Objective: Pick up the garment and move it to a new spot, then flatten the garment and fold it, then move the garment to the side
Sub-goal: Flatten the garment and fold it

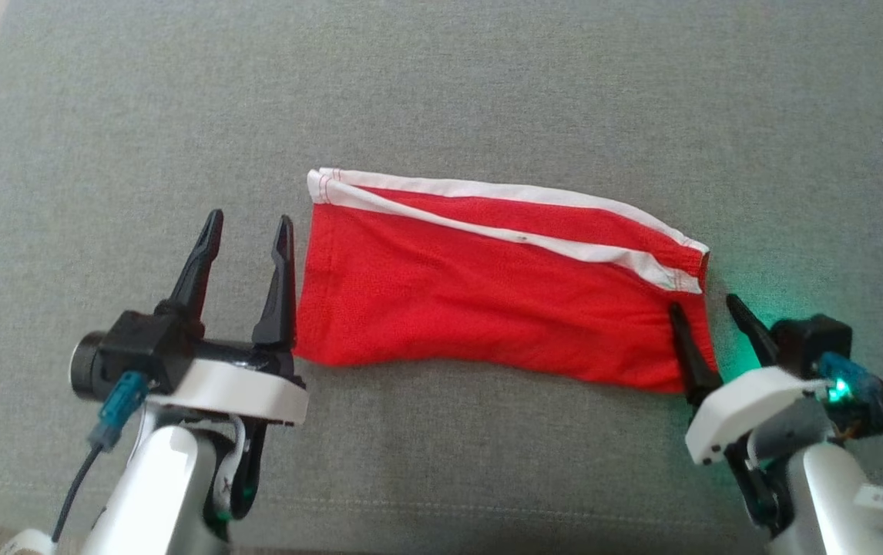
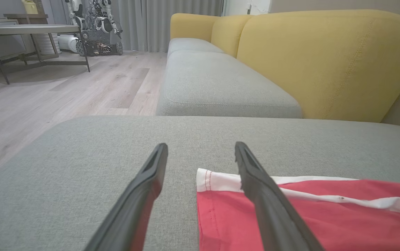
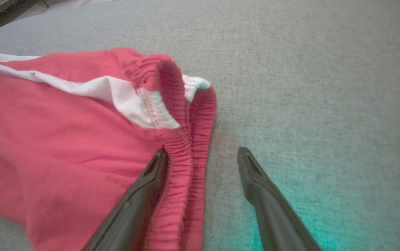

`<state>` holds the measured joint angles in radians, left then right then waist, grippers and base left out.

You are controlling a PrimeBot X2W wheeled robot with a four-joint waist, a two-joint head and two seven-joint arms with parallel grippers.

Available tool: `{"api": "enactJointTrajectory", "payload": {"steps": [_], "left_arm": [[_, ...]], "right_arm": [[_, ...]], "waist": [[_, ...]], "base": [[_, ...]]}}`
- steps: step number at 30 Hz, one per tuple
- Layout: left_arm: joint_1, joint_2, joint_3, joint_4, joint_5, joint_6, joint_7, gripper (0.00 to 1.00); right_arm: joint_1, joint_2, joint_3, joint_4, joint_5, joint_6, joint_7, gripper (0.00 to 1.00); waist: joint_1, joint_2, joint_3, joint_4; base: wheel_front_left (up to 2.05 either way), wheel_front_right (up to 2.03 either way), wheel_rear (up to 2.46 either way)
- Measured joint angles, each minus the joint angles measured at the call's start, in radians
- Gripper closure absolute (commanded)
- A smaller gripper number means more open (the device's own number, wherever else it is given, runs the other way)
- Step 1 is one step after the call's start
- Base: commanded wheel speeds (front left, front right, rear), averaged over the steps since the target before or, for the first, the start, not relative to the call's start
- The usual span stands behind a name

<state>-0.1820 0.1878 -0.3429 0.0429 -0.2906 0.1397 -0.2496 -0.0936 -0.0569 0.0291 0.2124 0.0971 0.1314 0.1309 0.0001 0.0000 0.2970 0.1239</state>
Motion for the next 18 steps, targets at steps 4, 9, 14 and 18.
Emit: {"api": "enactJointTrajectory", "payload": {"steps": [4, 9, 14, 18], "left_arm": [[-0.008, -0.009, 0.005, 0.011, 0.006, -0.009, 0.0, 0.0], [-0.008, -0.025, 0.026, 0.017, 0.018, -0.018, 0.0, 0.0], [-0.007, -0.033, 0.038, 0.021, 0.026, -0.03, 0.0, 0.0], [-0.005, -0.036, 0.063, 0.024, 0.035, -0.036, 0.0, 0.0]], "right_arm": [[-0.046, 0.0, 0.018, 0.044, 0.031, 0.0, 0.029, 0.0], [-0.076, -0.008, 0.037, 0.075, 0.1, 0.0, 0.06, 1.0], [-0.079, -0.025, 0.05, 0.073, 0.143, 0.0, 0.082, 1.0], [-0.061, -0.062, 0.035, 0.049, 0.152, 0.0, 0.105, 1.0]], "waist": [[0.0, 0.0, 0.005, 0.004], [0.0, 0.0, 0.002, 0.003], [0.0, 0.0, -0.008, -0.007], [0.0, 0.0, -0.02, -0.019]], "base": [[0.0, 0.0, 0.0], [0.0, 0.0, 0.0], [0.0, 0.0, 0.0], [0.0, 0.0, 0.0]]}}
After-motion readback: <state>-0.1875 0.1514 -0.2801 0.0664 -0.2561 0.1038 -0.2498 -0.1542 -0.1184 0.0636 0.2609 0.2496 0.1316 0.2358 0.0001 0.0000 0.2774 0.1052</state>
